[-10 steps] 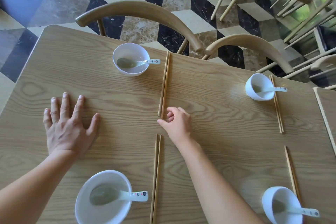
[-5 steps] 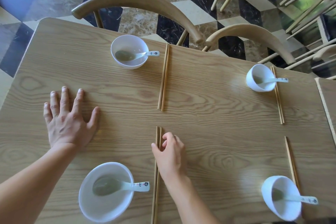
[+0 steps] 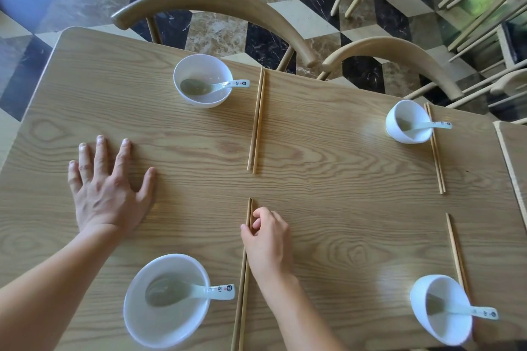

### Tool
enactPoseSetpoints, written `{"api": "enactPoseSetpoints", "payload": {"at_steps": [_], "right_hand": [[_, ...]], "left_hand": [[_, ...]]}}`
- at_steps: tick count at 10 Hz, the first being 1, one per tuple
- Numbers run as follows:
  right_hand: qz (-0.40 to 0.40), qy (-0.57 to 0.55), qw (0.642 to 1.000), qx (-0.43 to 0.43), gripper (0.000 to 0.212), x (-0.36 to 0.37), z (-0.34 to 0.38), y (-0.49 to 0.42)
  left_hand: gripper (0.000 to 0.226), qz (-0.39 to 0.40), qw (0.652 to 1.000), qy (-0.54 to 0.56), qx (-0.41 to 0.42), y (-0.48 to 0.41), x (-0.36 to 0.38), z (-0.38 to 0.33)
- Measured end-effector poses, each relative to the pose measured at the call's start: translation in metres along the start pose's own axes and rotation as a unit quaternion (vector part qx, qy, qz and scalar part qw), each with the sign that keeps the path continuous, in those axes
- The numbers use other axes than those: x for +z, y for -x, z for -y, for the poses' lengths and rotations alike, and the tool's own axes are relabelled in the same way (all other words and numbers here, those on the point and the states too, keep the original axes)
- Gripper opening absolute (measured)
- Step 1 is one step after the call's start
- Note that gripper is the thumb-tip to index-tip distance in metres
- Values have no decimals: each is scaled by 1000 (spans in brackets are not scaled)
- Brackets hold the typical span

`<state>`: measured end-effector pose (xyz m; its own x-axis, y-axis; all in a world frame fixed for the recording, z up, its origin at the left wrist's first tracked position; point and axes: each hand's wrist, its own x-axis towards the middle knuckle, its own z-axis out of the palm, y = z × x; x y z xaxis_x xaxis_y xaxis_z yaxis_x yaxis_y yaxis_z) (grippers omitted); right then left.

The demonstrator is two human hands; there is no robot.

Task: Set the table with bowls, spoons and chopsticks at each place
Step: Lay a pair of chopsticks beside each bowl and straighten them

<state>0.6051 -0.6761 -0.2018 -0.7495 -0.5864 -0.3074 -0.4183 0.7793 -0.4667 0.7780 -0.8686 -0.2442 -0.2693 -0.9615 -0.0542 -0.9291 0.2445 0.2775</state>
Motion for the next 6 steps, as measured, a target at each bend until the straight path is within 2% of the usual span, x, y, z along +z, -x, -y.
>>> {"api": "enactPoseSetpoints", "payload": {"at_steps": [2, 4, 5, 6], "right_hand": [[0, -8, 1000, 0, 20, 0, -2, -2], [-83, -53, 995, -1, 13, -22, 13, -44], [-89, -65, 994, -13, 19, -34, 34, -88], [-65, -27, 998, -4, 30, -32, 47, -121]], "left_hand": [[81, 1, 1000, -2, -1, 0, 0, 0], [82, -1, 1000, -4, -2, 0, 0, -1], [81, -1, 1000, -11, -2, 0, 0, -1], [81, 0, 1000, -12, -2, -1, 1, 0]]}}
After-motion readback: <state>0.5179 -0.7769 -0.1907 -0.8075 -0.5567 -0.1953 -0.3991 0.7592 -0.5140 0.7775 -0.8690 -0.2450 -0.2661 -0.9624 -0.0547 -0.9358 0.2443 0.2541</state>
